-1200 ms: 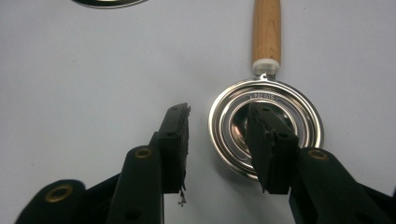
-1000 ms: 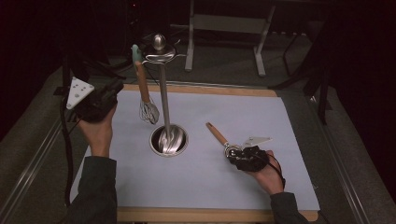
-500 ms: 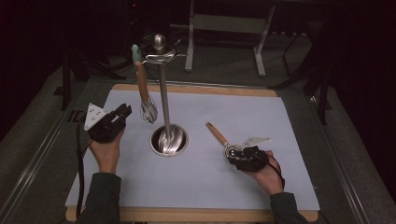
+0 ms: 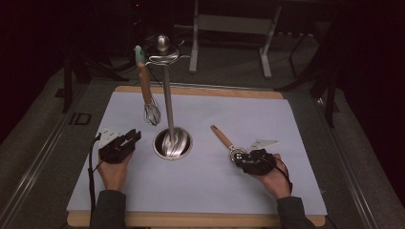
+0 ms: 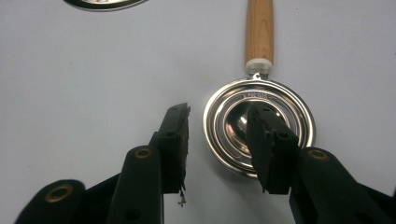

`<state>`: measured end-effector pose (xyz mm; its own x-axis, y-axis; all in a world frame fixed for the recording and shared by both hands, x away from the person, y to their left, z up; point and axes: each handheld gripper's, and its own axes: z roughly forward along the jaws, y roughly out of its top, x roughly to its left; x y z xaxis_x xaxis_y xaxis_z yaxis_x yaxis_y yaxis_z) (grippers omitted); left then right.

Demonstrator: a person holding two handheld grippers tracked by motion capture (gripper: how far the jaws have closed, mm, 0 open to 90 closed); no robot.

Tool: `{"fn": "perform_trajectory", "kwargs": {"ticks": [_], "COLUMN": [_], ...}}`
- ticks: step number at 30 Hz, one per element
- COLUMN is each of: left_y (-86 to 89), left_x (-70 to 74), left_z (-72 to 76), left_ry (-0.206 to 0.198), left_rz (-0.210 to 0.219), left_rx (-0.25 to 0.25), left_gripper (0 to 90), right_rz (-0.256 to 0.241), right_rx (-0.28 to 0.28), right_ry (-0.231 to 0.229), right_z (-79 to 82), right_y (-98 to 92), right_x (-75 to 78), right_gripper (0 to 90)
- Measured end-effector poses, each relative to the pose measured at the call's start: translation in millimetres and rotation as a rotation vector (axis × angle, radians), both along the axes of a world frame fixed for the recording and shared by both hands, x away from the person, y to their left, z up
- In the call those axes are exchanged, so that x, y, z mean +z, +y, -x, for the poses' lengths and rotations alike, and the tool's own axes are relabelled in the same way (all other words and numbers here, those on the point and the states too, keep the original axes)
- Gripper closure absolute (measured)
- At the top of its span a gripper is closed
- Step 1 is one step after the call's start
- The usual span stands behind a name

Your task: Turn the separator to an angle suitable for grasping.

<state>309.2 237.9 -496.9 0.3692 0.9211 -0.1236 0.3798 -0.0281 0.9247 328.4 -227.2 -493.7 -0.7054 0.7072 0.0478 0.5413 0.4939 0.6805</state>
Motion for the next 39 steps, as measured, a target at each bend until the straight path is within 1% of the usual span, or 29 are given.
{"fn": "perform_trajectory", "kwargs": {"ticks": [3, 6, 11, 13, 16, 17, 22, 29, 31, 36, 39], "left_y": [0.9, 2.1, 4.3, 4.3, 3.2, 2.7, 0.3, -2.3, -2.8, -3.5, -4.9], "left_x": [-10.8, -22.7, -37.2, -40.9, -41.5, -42.2, -42.6, -42.6, -42.5, -42.6, -42.5], "left_z": [3.3, 4.9, 1.9, 0.5, 0.9, 0.7, 0.6, 0.7, 0.9, 0.8, 0.4], "left_ry": [0.028, 0.063, 0.114, 0.130, 0.130, 0.136, 0.137, 0.139, 0.140, 0.141, 0.144], "left_rz": [0.005, 0.020, 0.008, 0.006, 0.002, 0.001, -0.020, -0.039, -0.043, -0.048, -0.063], "left_rx": [-0.001, 0.007, 0.024, 0.030, 0.030, 0.029, 0.028, 0.012, 0.009, 0.014, 0.013], "left_gripper": [72.3, 71.4, 71.4, 71.0, 70.8, 70.6, 71.2, 70.8, 70.5, 70.0, 70.3], "right_rz": [0.000, -0.001, -0.002, -0.002, -0.006, -0.006, 0.003, 0.002, 0.009, 0.010, 0.014], "right_rx": [-0.001, -0.001, -0.001, -0.003, -0.006, -0.007, -0.006, -0.006, -0.001, 0.005, 0.004], "right_ry": [0.000, 0.001, 0.000, 0.001, 0.002, 0.004, 0.005, -0.009, -0.014, -0.024, -0.021], "right_z": [0.3, 0.3, -0.3, -0.4, -0.7, -0.8, -0.9, 0.2, 0.0, -7.4, -15.6], "right_y": [-0.2, 0.0, -0.6, -1.0, -1.3, -1.3, 0.3, 1.8, 3.3, 6.3, 9.1], "right_x": [0.5, 0.3, -0.3, -0.5, -1.5, -1.9, -3.1, 2.5, 4.7, 11.8, 14.6], "right_gripper": [59.4, 59.4, 59.5, 59.5, 59.7, 59.7, 59.6, 59.6, 59.6, 59.6, 59.7]}}
